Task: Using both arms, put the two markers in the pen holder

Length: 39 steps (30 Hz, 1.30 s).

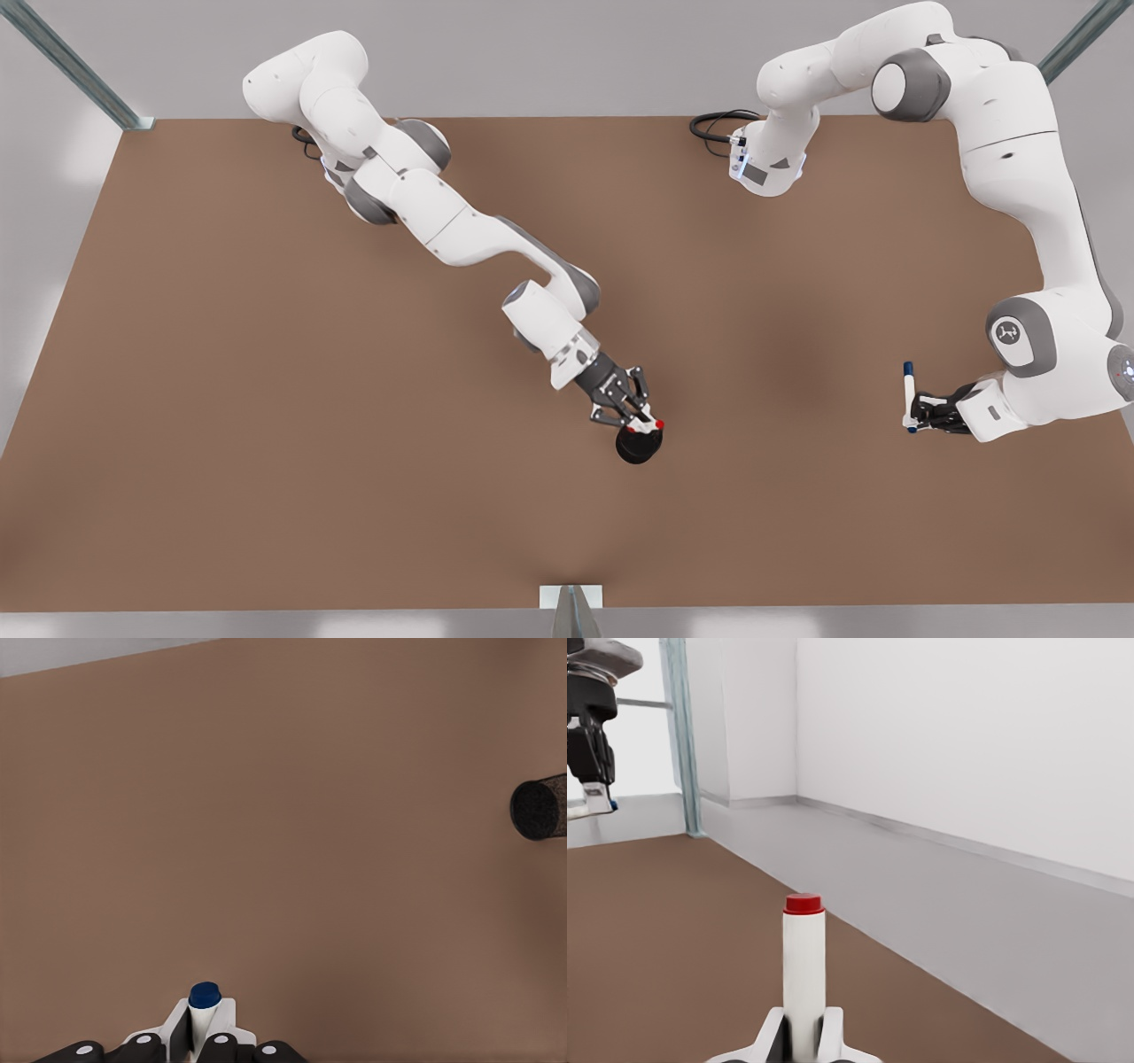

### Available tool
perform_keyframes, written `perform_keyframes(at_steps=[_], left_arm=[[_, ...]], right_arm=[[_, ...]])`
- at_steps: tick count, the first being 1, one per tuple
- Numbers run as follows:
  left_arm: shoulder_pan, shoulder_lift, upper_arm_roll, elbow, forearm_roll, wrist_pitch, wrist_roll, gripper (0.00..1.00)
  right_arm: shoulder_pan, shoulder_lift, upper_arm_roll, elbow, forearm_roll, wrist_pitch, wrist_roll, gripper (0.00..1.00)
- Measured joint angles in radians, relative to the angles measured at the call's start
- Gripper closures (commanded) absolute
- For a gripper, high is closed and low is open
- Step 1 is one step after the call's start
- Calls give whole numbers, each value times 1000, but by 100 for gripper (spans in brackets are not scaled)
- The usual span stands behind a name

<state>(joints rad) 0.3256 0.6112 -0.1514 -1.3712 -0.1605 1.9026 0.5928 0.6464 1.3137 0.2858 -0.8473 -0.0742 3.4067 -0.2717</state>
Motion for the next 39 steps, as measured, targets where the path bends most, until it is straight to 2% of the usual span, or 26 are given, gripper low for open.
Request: perform_keyframes(at_steps=[2, 10, 15, 19, 20, 21, 22, 30, 32, 35, 37, 39], left_arm=[[-2, -5, 0, -1, 0, -1, 2, 75], [0, -7, 0, -1, -1, -4, 10, 75], [-1, -7, 0, -1, -1, -5, 14, 75], [-2, -7, 0, -1, -1, -4, 16, 75], [-2, -7, 0, -1, -1, -4, 16, 75], [-2, -7, 0, -1, -1, -4, 16, 75], [-2, -7, 0, -1, -1, -4, 17, 75], [-4, -7, 0, -2, -1, -4, 18, 75], [-7, -8, 0, -2, -1, -4, 18, 75], [-38, -32, -2, -3, -1, -9, 9, 75], [-87, -61, -1, -4, -1, -22, -4, 75], [-127, -76, -3, -4, -2, -37, -21, 75]], right_arm=[[9, 0, -14, 1, 0, 26, -2, 79], [56, 25, -141, 2, 0, 94, -9, 79], [62, 44, -79, 3, 6, 108, -11, 79], [62, 57, -80, 3, 8, 113, -11, 79], [62, 59, -81, 3, 8, 113, -12, 39], [62, 60, -82, 3, 10, 114, -14, 5], [62, 61, -85, 3, 11, 114, -16, 0], [62, 34, -75, 2, 14, 108, -26, 0], [40, -80, -78, -6, 16, 54, -27, 1], [-38, -289, -85, -48, 17, -138, -24, 0], [-160, -493, -90, -138, 15, -323, -11, 0], [-334, -666, -84, -164, 15, -589, 20, 0]])
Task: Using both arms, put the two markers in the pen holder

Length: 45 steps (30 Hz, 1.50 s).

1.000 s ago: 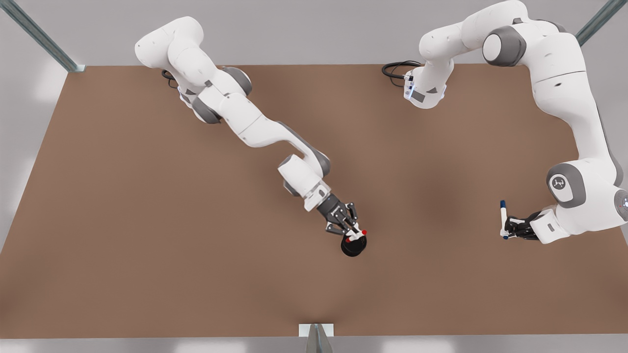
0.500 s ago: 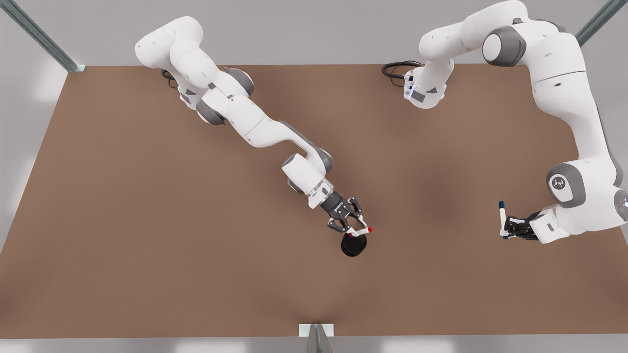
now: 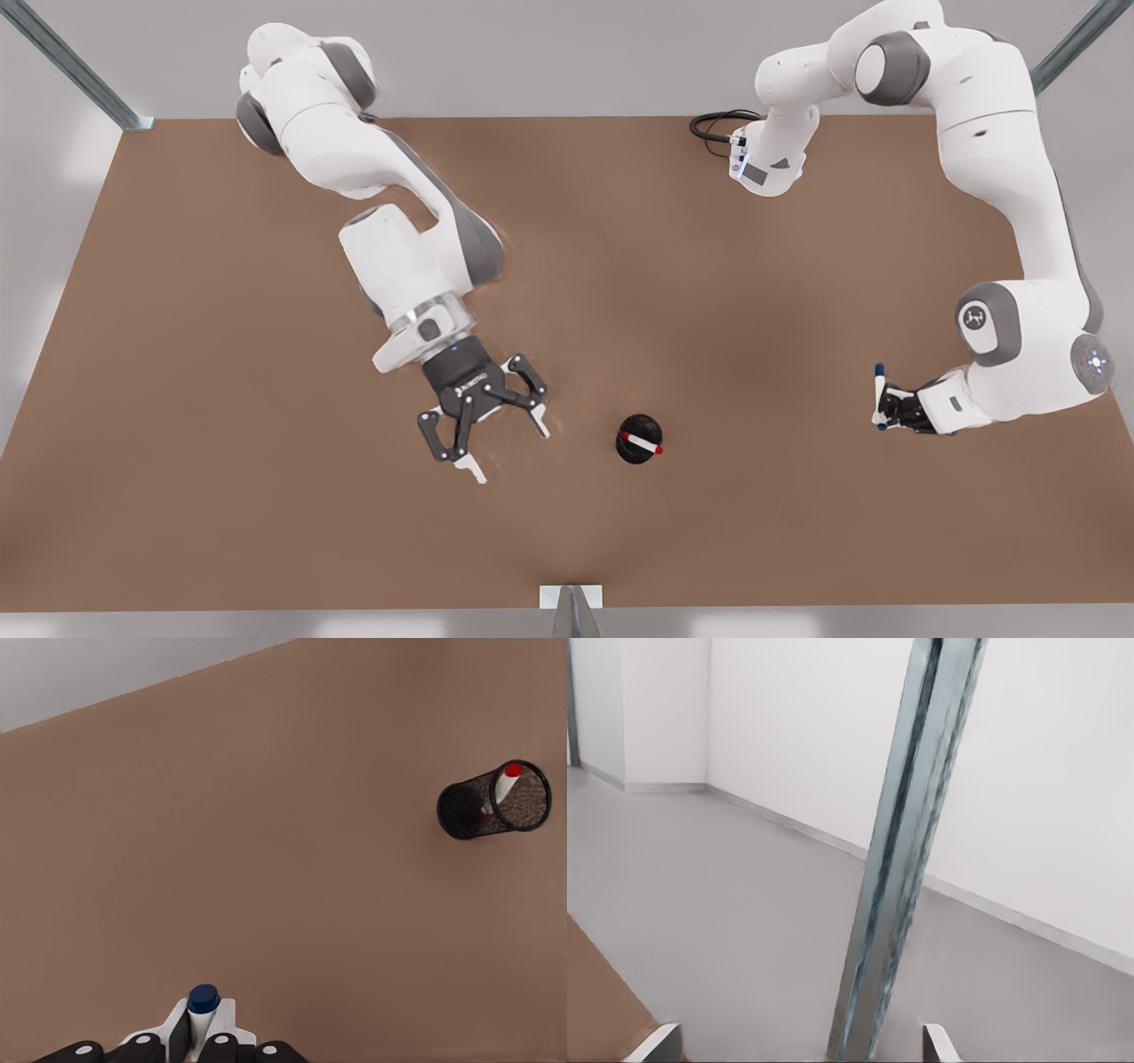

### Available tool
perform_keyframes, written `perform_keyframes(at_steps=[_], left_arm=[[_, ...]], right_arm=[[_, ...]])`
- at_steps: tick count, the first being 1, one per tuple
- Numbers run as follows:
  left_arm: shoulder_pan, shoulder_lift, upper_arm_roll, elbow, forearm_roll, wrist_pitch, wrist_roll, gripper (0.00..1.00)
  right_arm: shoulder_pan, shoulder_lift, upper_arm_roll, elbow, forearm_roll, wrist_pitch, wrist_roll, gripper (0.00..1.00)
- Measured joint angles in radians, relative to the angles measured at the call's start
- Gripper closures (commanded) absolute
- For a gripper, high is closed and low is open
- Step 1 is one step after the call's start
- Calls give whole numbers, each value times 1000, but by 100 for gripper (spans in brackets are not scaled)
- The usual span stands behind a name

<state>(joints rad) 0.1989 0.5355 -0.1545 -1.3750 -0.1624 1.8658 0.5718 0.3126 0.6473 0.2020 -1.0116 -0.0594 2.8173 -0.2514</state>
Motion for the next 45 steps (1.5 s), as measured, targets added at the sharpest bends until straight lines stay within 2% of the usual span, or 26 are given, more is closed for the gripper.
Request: perform_keyframes(at_steps=[2, 4, 5, 7, 12, 17, 21, 28, 32, 45], left_arm=[[-43, -17, -35, 2, -1, -18, -28, 76], [-66, -25, -105, 7, 1, -34, -59, 76], [-75, -16, -153, 13, 2, -35, -69, 76], [-87, -7, -231, 18, -63, -2, -62, 76], [-91, 42, -307, 16, -507, 122, 123, 79], [-130, 126, -312, 8, -939, 194, 467, 79], [-132, 147, -310, 10, -1076, 232, 769, 79], [-126, 144, -308, 9, -1123, 267, 1191, 79], [-118, 154, -304, -56, -1121, 275, 1389, 79], [-102, 219, -305, -125, -1129, 280, 1837, 79]], right_arm=[[-150, -158, 2, -51, -5, -315, 35, 0], [-242, -382, -28, -304, -13, -554, 71, 0], [-259, -432, -75, -358, -13, -656, 85, 0], [-298, -459, -137, -411, 1, -826, 111, 0], [-281, -462, -151, -434, 16, -1056, 166, 0], [-275, -462, -147, -432, 21, -1159, 207, 0], [-281, -462, -147, -432, 23, -1198, 230, 0], [-288, -461, -150, -432, 25, -1228, 251, 0], [-288, -461, -150, -433, 25, -1235, 258, 0], [-304, -461, -151, -434, 48, -1242, 261, 0]])
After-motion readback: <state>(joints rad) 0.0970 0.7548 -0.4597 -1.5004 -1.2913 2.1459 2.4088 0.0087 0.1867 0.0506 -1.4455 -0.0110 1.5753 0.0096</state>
